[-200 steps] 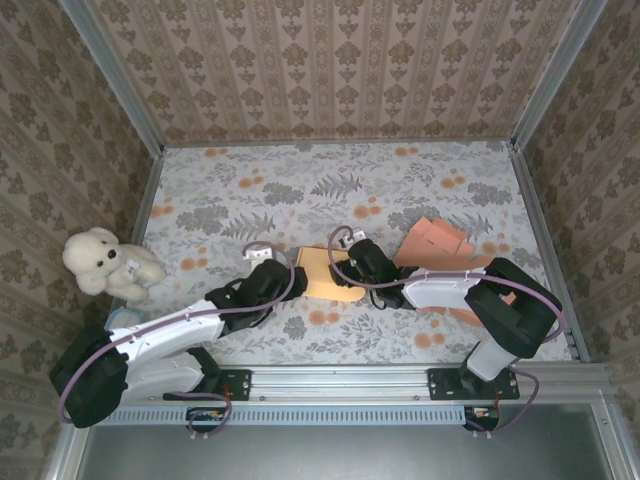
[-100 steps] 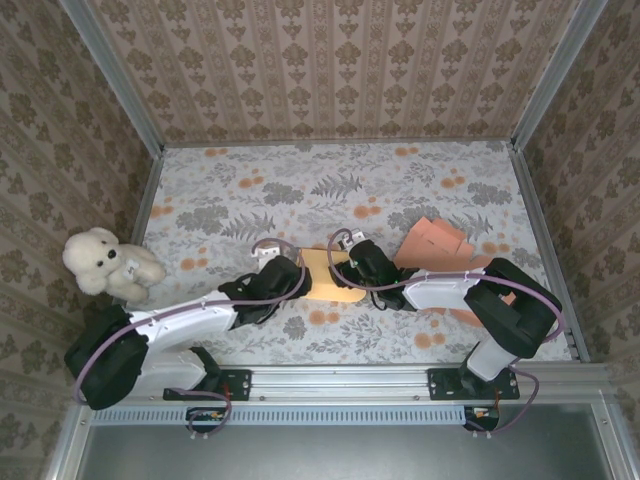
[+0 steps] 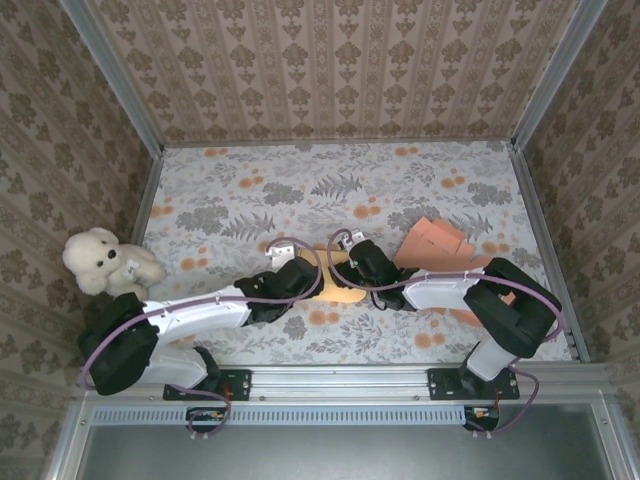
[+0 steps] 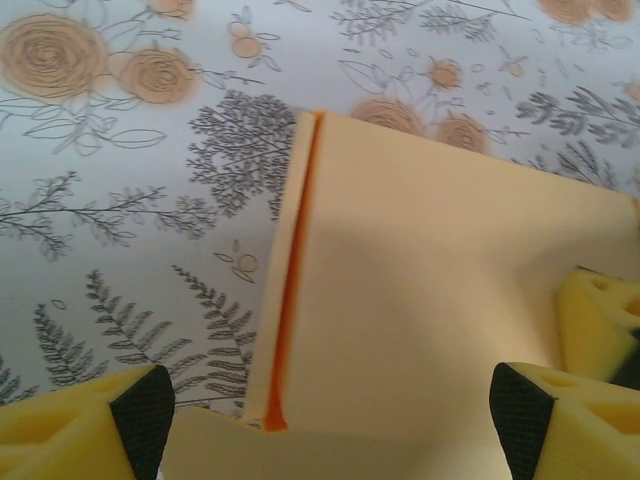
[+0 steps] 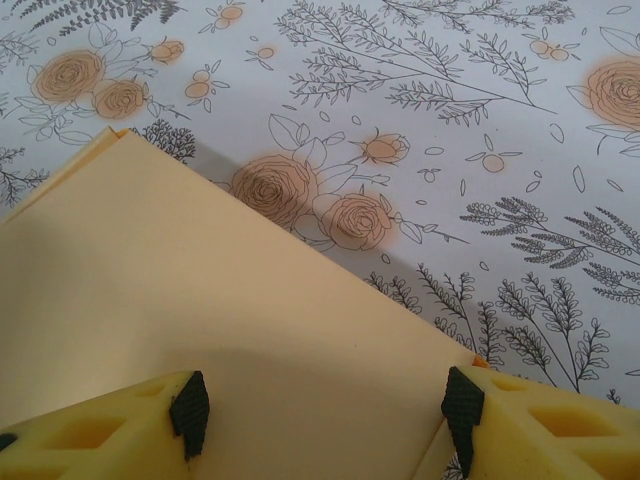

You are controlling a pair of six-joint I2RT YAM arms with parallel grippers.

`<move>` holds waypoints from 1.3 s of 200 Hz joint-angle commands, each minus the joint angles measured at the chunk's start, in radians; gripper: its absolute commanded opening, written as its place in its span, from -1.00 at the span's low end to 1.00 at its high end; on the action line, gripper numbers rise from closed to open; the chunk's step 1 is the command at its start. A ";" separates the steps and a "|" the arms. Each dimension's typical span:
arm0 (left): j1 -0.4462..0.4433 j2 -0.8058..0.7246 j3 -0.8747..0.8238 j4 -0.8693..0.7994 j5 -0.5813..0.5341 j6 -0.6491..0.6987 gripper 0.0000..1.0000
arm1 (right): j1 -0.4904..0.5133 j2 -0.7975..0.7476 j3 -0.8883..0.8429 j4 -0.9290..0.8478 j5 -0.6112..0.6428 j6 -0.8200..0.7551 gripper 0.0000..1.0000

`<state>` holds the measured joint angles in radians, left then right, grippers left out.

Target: Fold the paper box

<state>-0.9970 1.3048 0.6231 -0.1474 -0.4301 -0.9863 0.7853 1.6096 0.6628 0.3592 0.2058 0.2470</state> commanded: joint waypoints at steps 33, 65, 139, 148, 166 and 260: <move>0.039 -0.044 -0.027 0.046 0.014 -0.130 0.75 | -0.001 0.045 -0.045 -0.027 -0.032 0.043 0.33; 0.040 -0.028 -0.016 -0.001 0.019 -0.228 0.77 | -0.001 0.059 -0.046 -0.013 -0.040 0.052 0.33; 0.042 0.038 0.014 -0.047 0.070 -0.331 0.79 | -0.002 0.061 -0.060 0.004 -0.036 0.057 0.33; 0.042 0.046 0.020 -0.058 0.068 -0.337 0.78 | -0.001 0.064 -0.060 0.005 -0.036 0.057 0.33; 0.043 0.069 0.025 -0.056 0.070 -0.348 0.78 | -0.001 0.070 -0.061 0.009 -0.036 0.058 0.33; 0.047 0.090 0.118 -0.256 0.038 -0.368 0.77 | -0.004 0.079 -0.078 0.027 -0.028 0.054 0.33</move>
<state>-0.9592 1.4113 0.6861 -0.2573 -0.3496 -1.3334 0.7834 1.6432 0.6262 0.4950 0.2062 0.2691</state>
